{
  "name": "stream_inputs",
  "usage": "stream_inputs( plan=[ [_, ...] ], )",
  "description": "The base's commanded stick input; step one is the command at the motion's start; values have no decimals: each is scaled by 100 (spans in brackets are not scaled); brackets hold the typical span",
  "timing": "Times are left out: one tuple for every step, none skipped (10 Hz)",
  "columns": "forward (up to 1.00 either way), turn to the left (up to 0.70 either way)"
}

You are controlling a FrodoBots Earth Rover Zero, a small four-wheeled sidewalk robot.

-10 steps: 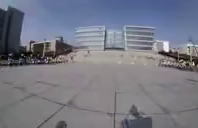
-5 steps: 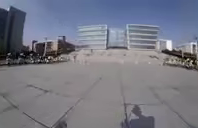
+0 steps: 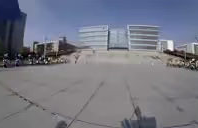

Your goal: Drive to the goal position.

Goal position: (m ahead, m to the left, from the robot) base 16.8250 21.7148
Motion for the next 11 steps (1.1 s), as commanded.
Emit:
stream_inputs(
  plan=[
    [100,-40],
    [100,-40],
    [100,-40],
    [100,-40],
    [100,-39],
    [100,-35],
    [100,0],
    [100,0],
    [100,0],
    [100,0],
    [100,0]
  ],
)
